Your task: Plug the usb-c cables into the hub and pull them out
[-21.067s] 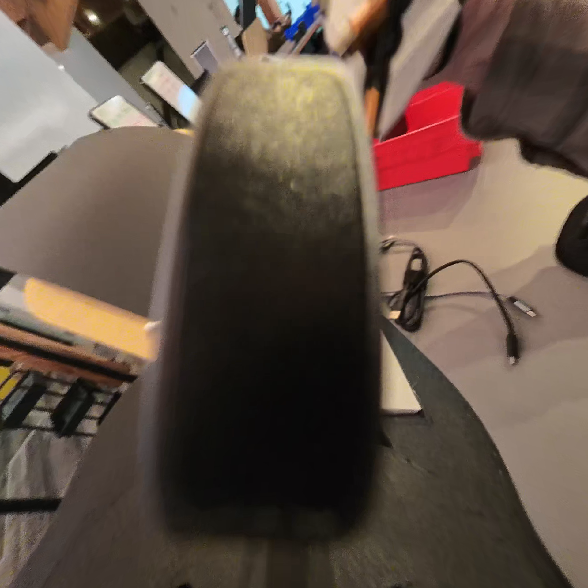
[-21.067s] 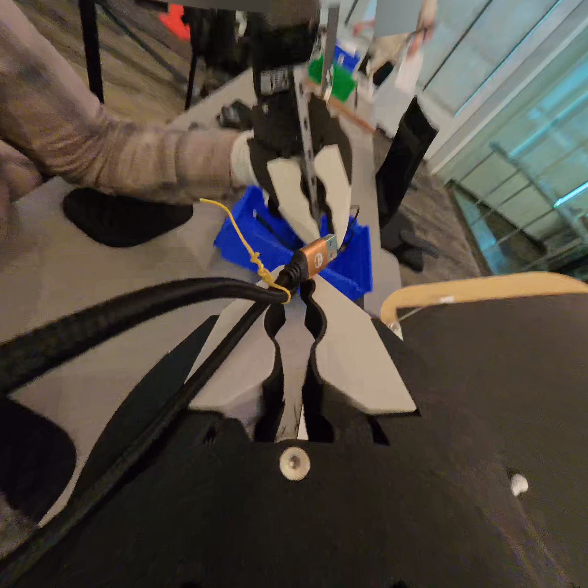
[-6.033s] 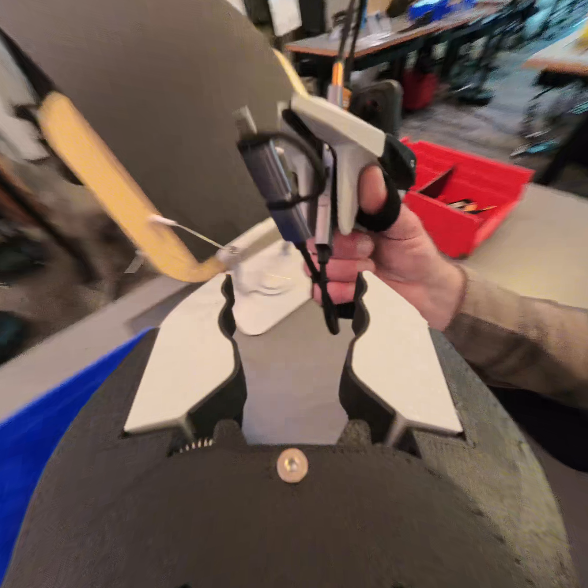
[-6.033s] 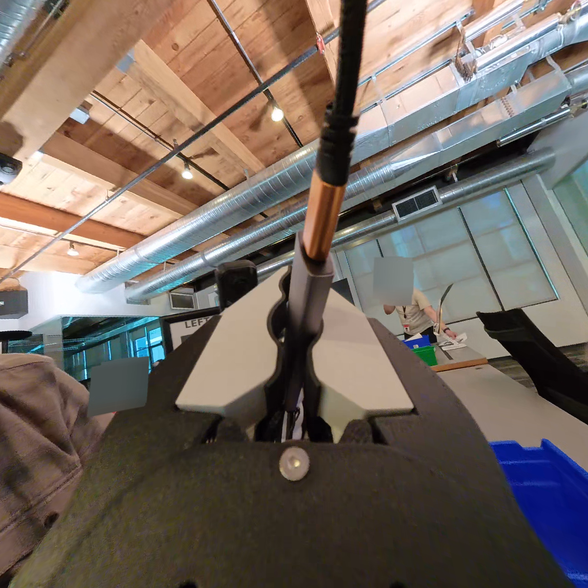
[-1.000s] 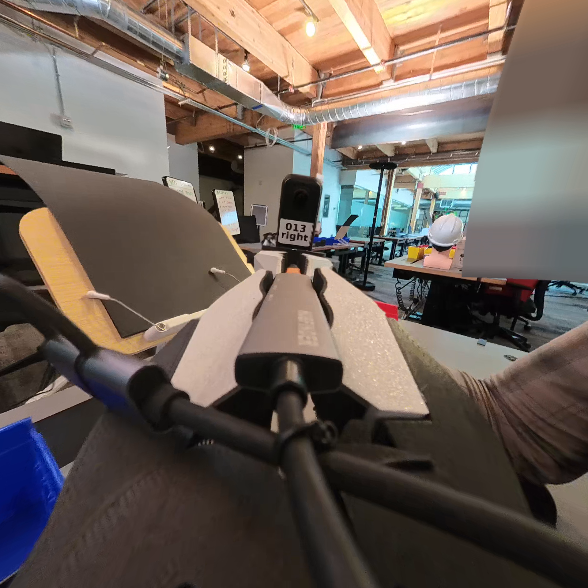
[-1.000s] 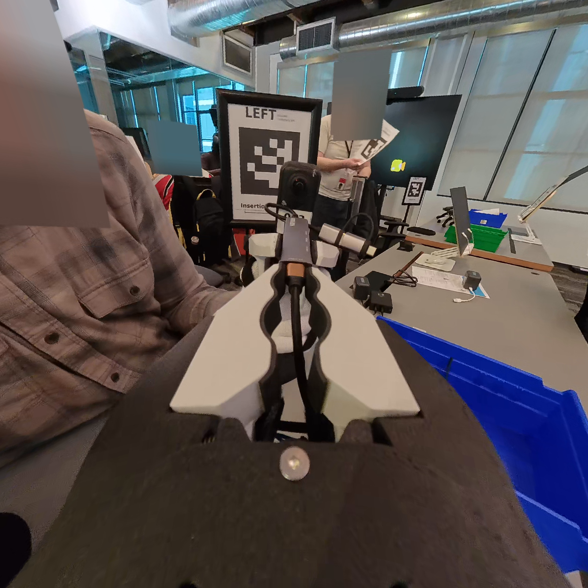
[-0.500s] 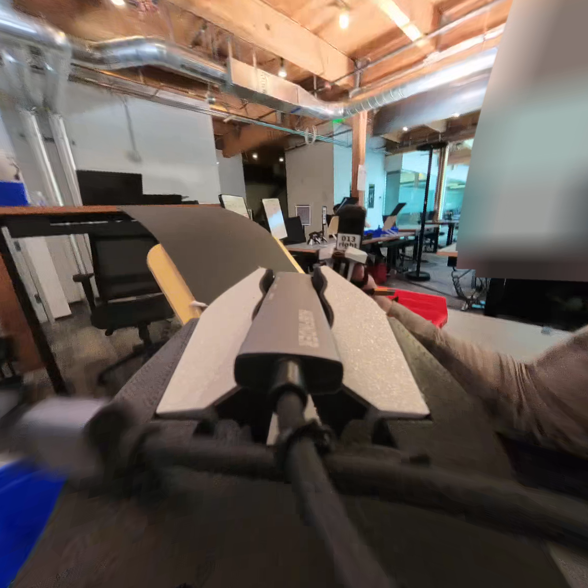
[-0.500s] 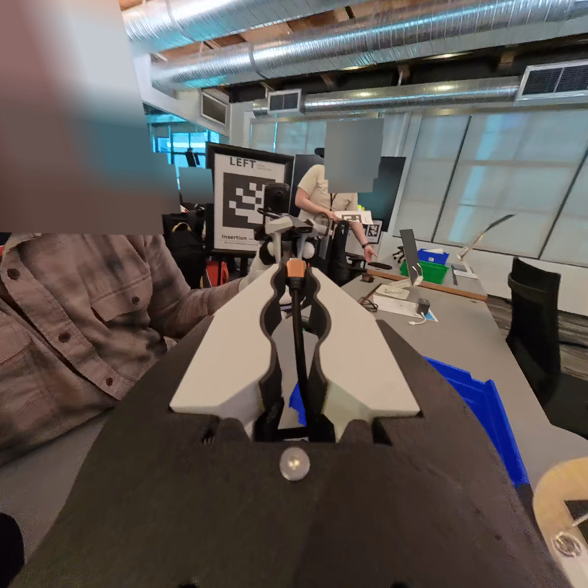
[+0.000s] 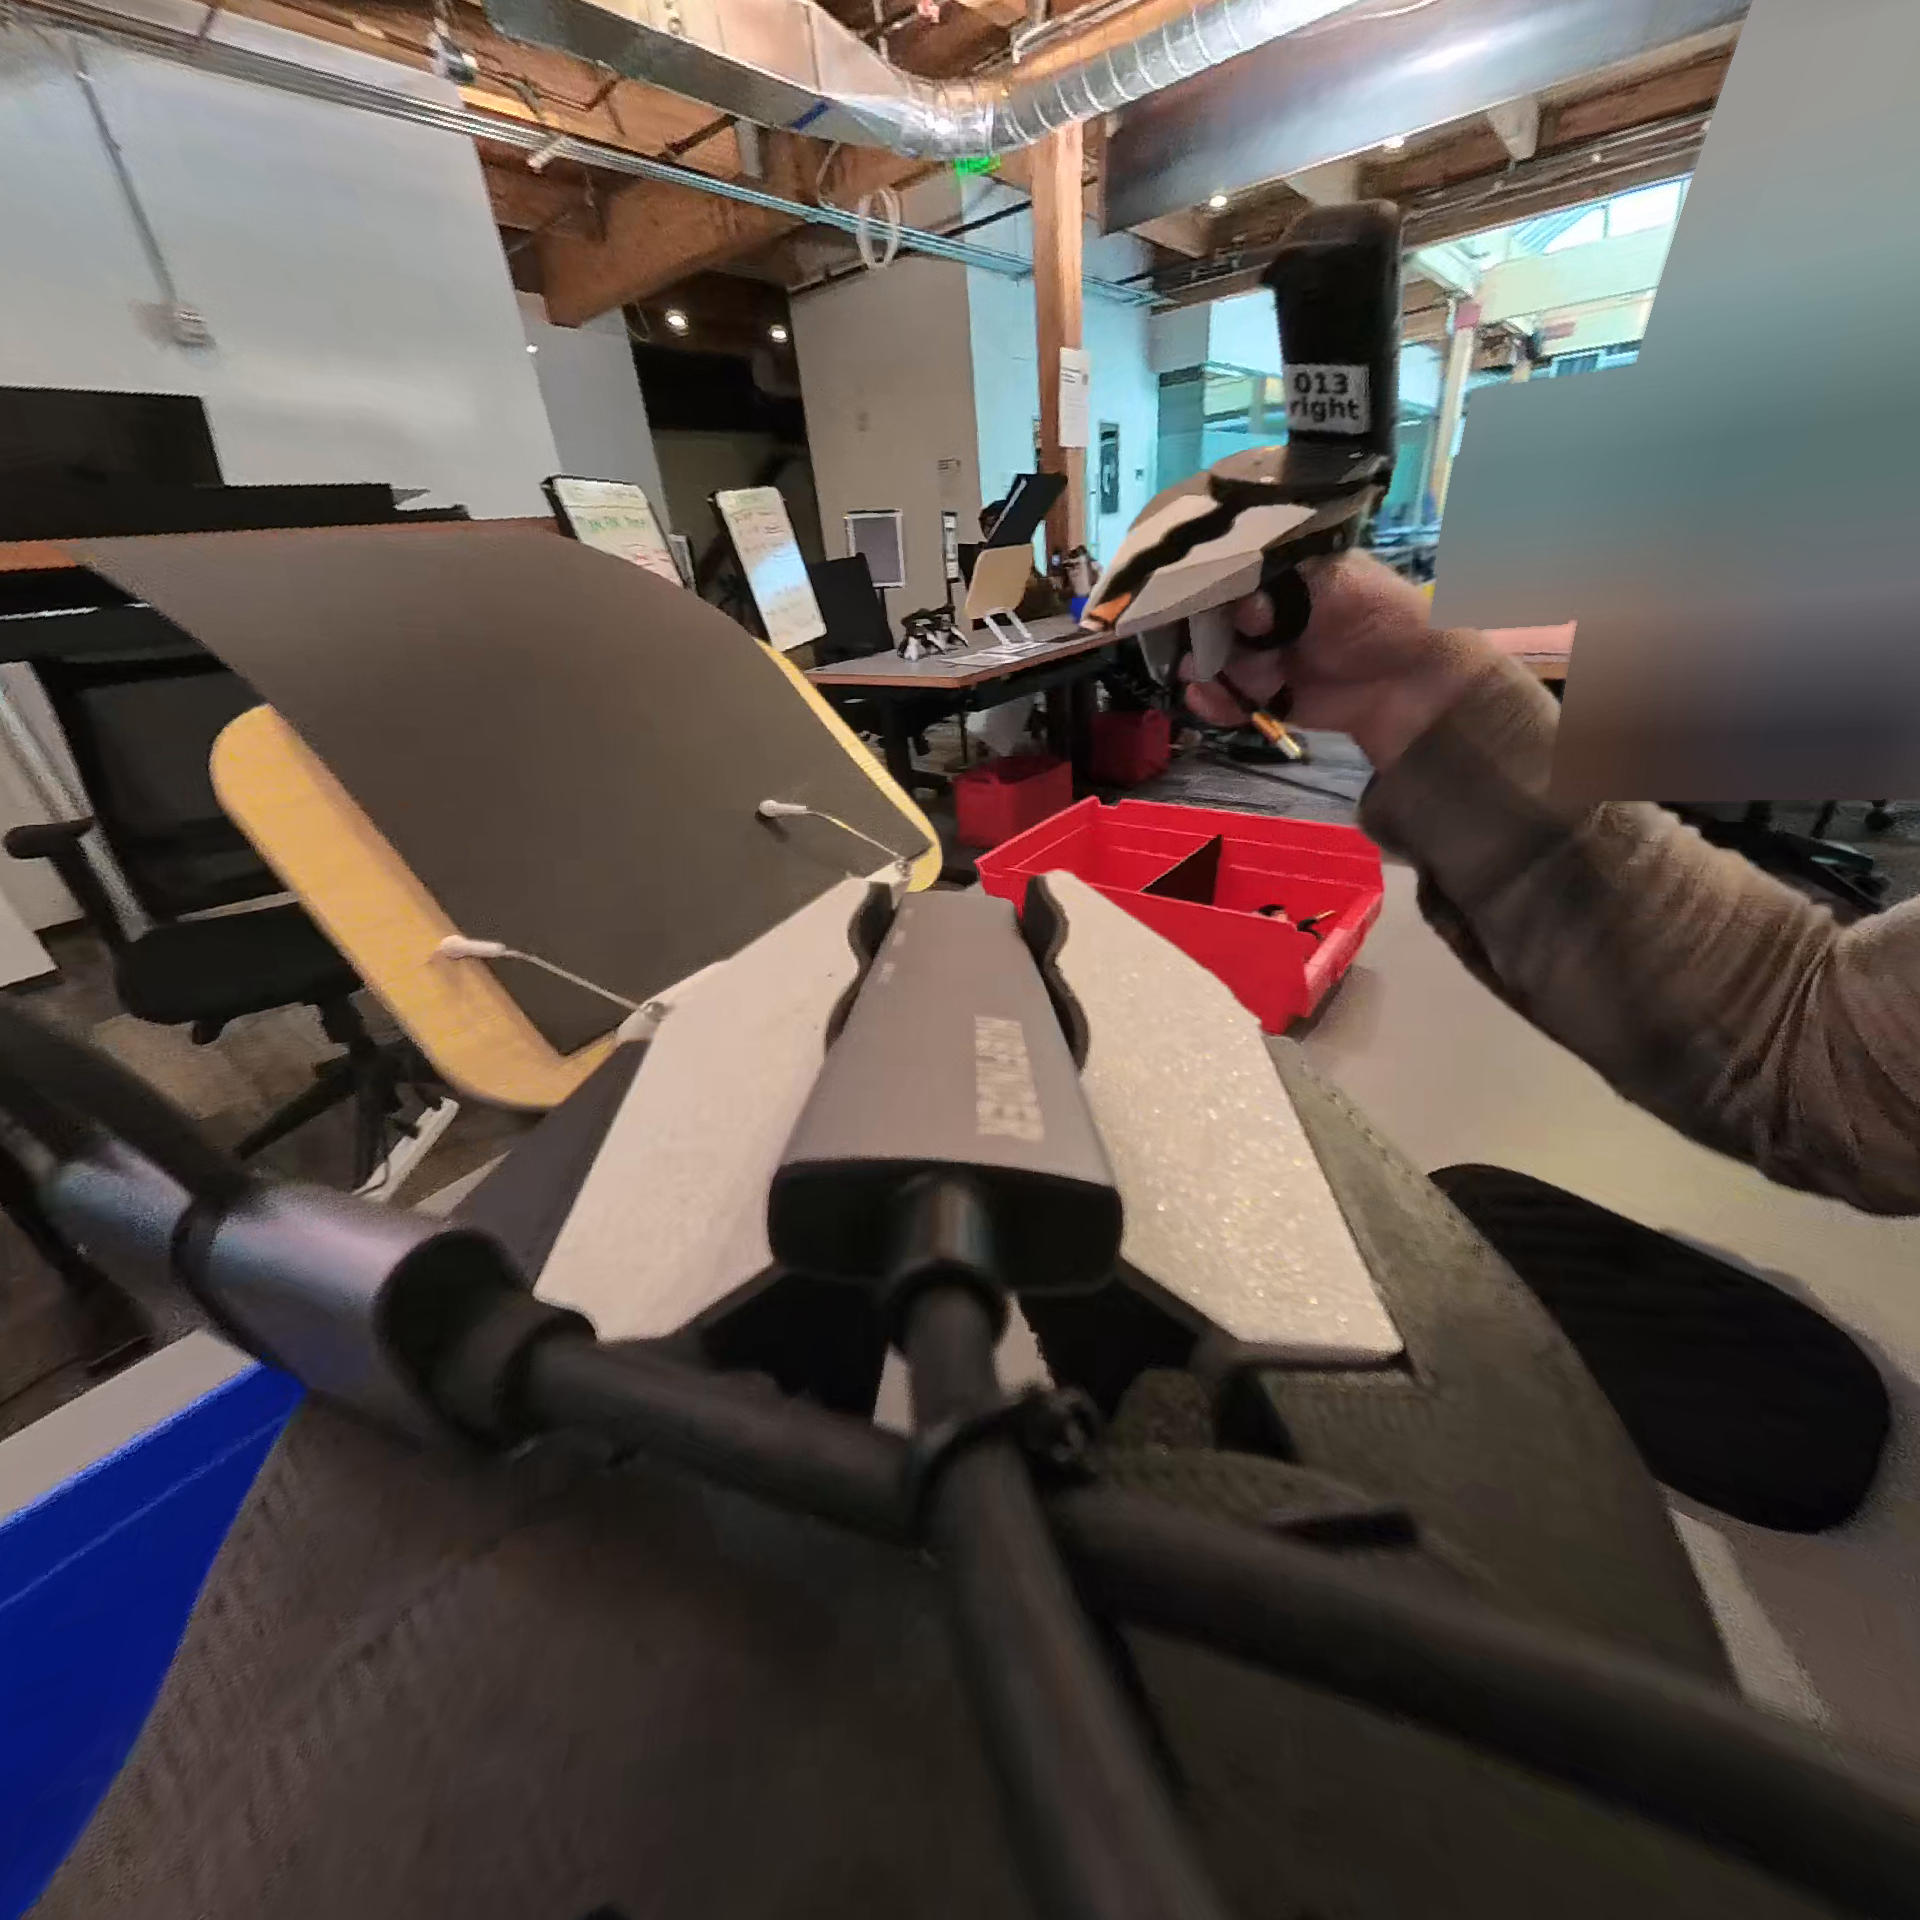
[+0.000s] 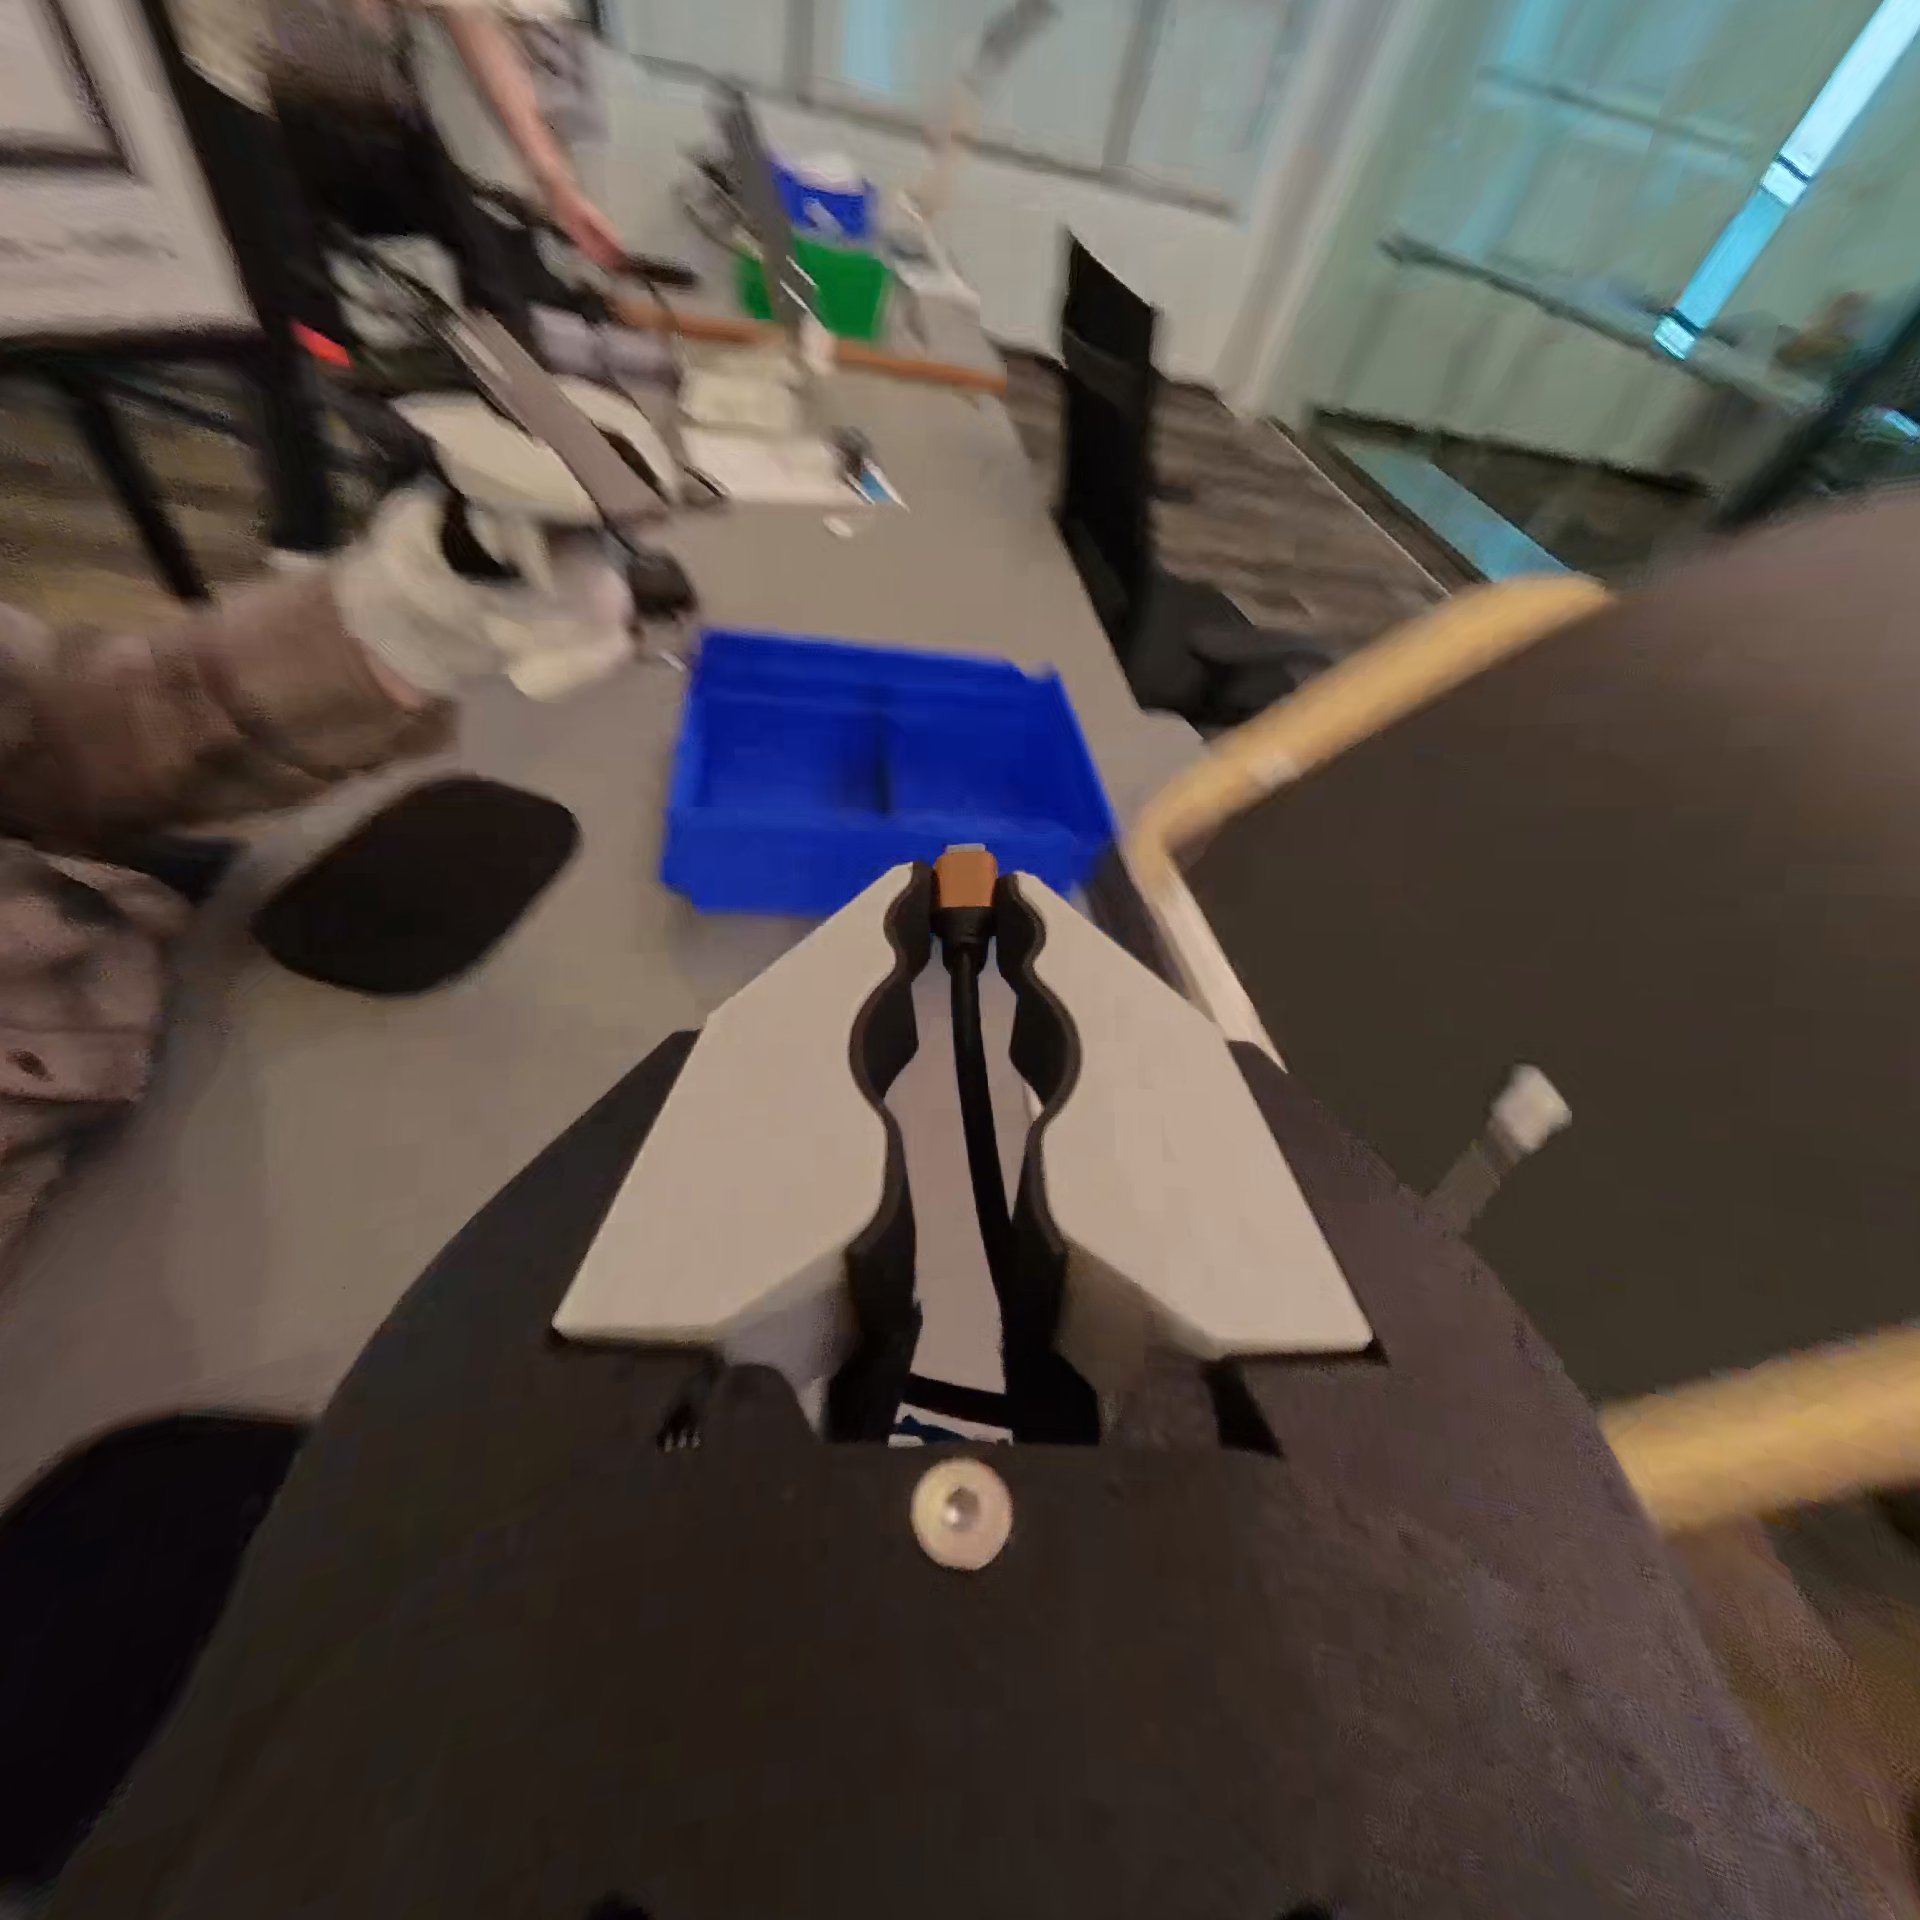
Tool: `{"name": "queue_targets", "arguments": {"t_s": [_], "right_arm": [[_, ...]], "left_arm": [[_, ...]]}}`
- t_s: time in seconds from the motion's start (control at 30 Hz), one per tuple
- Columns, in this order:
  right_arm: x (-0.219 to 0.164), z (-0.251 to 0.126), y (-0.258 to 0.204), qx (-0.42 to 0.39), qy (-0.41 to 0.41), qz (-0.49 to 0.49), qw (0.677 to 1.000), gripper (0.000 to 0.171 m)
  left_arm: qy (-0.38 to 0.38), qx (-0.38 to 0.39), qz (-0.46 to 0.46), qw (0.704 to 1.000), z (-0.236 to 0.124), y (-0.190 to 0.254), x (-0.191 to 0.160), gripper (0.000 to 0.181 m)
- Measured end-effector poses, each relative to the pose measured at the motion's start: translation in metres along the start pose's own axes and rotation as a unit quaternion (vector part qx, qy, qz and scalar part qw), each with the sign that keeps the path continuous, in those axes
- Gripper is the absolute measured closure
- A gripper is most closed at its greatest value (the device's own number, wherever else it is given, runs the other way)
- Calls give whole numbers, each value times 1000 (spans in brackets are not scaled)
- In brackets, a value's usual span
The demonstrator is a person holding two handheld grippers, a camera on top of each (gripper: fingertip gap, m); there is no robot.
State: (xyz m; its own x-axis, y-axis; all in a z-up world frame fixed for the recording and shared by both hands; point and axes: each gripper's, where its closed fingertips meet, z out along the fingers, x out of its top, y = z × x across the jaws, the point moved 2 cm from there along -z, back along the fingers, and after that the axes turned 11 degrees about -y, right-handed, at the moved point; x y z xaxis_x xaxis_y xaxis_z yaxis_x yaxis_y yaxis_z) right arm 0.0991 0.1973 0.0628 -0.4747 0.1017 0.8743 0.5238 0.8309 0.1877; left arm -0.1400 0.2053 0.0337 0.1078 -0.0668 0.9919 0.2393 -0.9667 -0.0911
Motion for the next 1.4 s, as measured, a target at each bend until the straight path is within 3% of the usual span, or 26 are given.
{"name": "queue_targets", "arguments": {"t_s": [0.17,0.27,0.33,0.47,0.57,0.67,0.77,0.87,1.03,1.17,1.27,1.4], "right_arm": [[-125,-99,56,-180,-111,106,972,162],[-199,-124,66,-225,-153,148,951,162],[-244,-130,68,-246,-189,163,937,162],[-298,-131,80,-303,-169,191,918,162],[-339,-118,81,-302,-213,216,903,160],[-354,-108,73,-261,-235,261,899,127],[-332,-118,68,-260,-233,250,903,117],[-272,-118,59,-256,-205,195,925,109],[-126,-58,2,-150,-118,42,981,108],[-43,-5,-38,-125,-107,-81,983,115],[-16,34,-53,-106,-120,-129,979,119],[-20,74,-64,-13,-127,-122,984,127]], "left_arm": [[-7,-54,3,999,32,19,7,156],[-13,-83,10,996,56,29,13,156],[-23,-101,15,994,75,34,15,155],[-36,-138,19,990,110,44,19,156],[-37,-161,25,986,132,50,22,156],[-41,-182,22,982,151,54,20,156],[-61,-191,24,979,168,55,7,156],[-64,-209,24,976,178,57,-7,156],[-113,-191,51,974,197,59,-40,156],[-169,-142,81,972,211,54,-65,156],[-166,-152,101,969,211,60,-69,156],[-181,-174,125,960,206,66,-70,156]]}}
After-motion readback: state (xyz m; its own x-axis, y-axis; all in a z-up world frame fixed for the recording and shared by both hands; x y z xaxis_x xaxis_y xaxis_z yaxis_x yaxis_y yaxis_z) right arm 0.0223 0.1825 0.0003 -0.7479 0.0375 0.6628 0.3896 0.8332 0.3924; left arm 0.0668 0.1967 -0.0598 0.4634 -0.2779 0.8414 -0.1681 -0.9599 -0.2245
